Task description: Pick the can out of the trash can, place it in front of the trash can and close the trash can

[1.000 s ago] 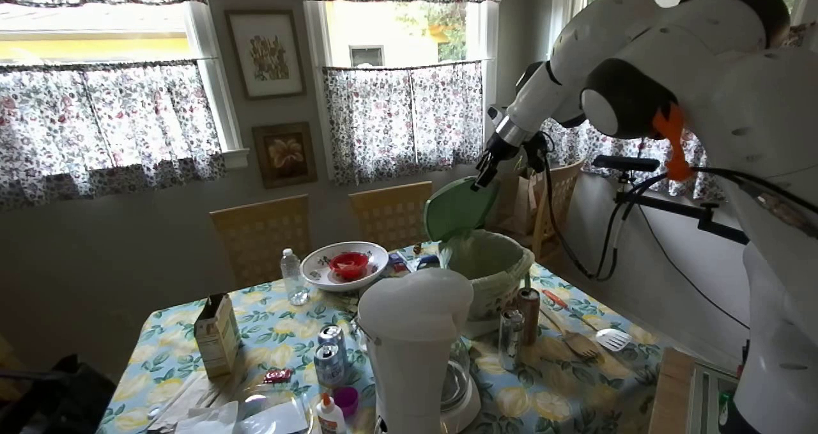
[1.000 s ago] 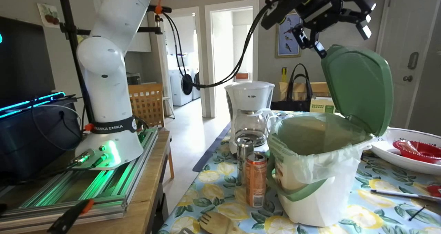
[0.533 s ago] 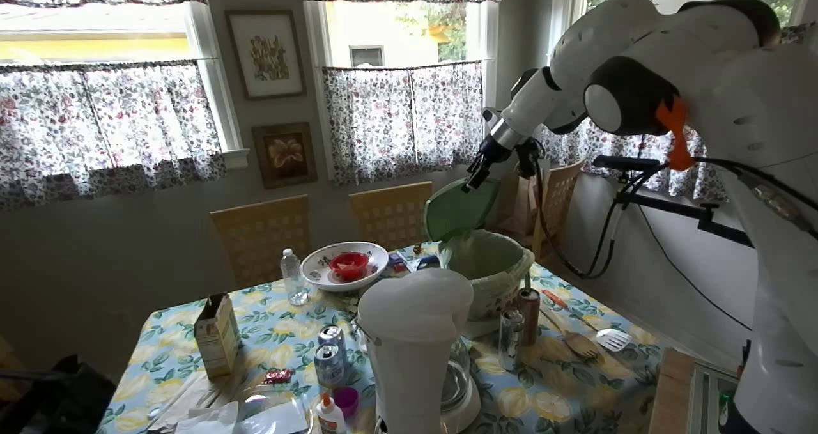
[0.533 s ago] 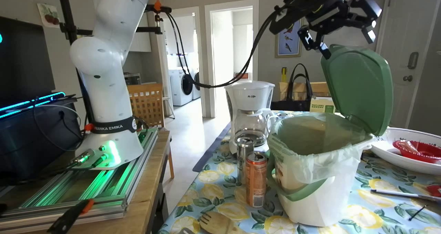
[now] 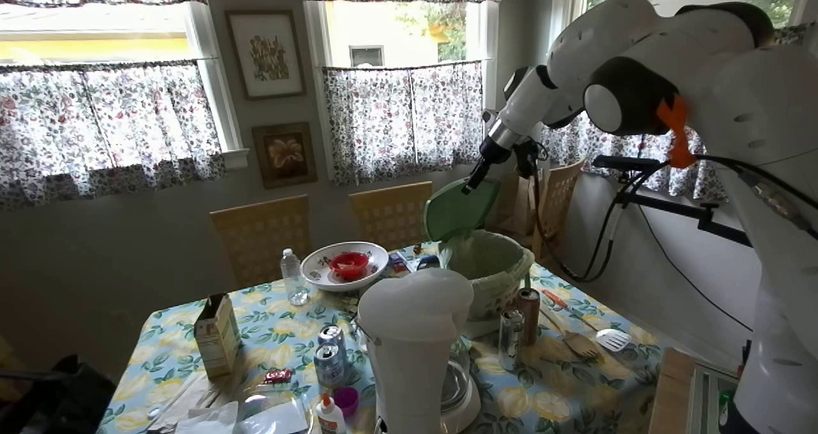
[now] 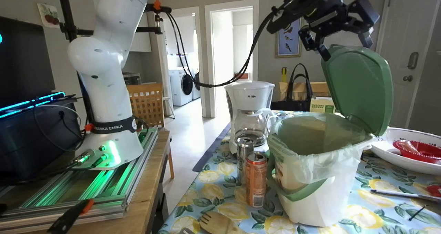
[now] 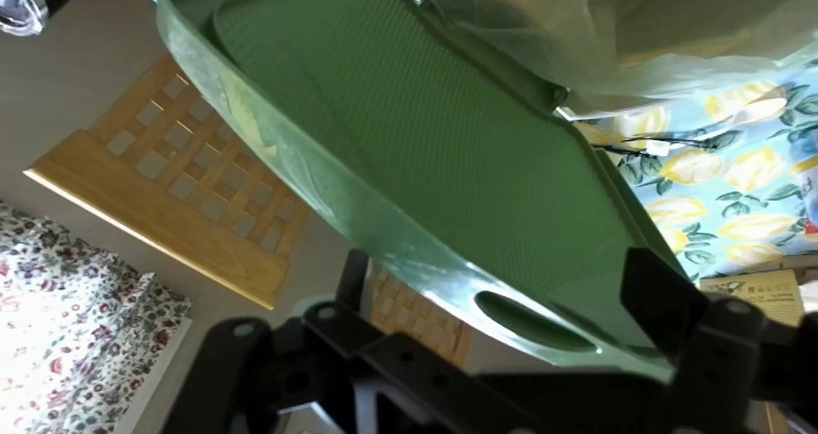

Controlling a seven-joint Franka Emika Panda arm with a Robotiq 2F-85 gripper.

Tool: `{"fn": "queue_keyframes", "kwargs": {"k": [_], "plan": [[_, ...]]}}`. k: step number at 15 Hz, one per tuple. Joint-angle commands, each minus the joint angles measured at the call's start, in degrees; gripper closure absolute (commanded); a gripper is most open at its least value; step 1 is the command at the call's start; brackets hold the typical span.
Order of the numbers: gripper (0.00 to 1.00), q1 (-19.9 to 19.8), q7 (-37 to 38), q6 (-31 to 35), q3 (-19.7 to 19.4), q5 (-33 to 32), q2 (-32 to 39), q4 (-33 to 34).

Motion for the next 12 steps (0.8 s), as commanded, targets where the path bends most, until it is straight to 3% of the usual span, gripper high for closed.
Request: {"fn": "queue_keyframes", "kwargs": {"k": [1, 12], "plan": [[0.00, 0.2, 9.0, 0.6, 1.2, -6.5, -0.4, 3.4], [0.00, -1.8, 22.2, 4.8, 6.5, -13.4, 1.1, 7.4]]}}
